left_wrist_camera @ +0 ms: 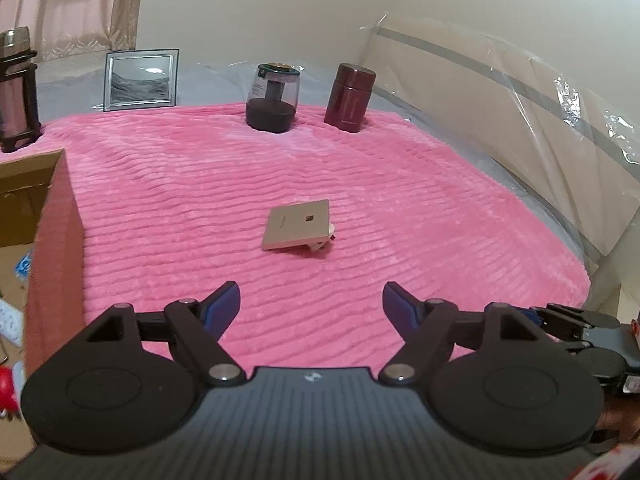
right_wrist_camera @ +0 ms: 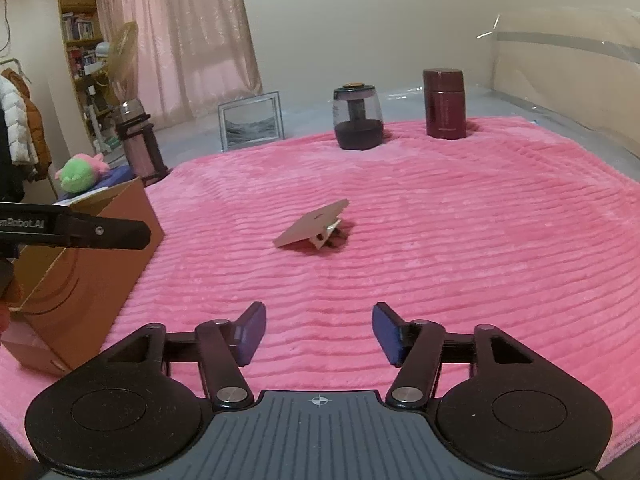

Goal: Organize rigid objects
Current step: 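Move both open tools back over the router panel and plug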

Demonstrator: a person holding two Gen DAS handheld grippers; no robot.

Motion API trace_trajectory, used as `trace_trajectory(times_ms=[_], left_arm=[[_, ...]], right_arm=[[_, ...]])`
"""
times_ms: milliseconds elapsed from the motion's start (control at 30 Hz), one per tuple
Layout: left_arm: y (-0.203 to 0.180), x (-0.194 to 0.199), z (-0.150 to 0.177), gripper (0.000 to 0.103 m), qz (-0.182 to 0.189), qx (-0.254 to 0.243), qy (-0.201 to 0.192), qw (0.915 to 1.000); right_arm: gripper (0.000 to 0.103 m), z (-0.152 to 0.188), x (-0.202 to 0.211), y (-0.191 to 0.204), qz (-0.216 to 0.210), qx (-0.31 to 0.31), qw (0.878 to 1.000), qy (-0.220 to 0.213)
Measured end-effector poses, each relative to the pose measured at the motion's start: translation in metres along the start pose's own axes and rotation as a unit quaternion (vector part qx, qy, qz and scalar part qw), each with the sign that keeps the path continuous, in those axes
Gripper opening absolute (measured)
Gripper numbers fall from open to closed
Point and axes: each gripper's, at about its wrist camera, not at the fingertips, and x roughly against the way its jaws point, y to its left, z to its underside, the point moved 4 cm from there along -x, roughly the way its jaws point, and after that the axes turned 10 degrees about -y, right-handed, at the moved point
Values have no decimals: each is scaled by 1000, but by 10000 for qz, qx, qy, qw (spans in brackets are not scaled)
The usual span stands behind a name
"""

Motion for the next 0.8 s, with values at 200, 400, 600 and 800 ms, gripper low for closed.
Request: trace_trajectory(times_ms=[200, 400, 600, 800], left_arm=[[-4, -40, -5, 79, 134, -56, 31, 9999], [1, -90, -7, 81, 177, -34, 145, 9997], [15, -135, -7, 82, 103, 194, 233, 9995], [20, -175, -4, 83, 151, 193, 306, 9992]], right_arm=[[60, -2, -25, -13, -7, 67, 10000, 38], [60, -4, -58, -27, -154, 303, 9994, 49], [60, -6, -94, -38, -297, 569, 9979, 40], [60, -3, -131, -46, -454, 769, 9960, 84]])
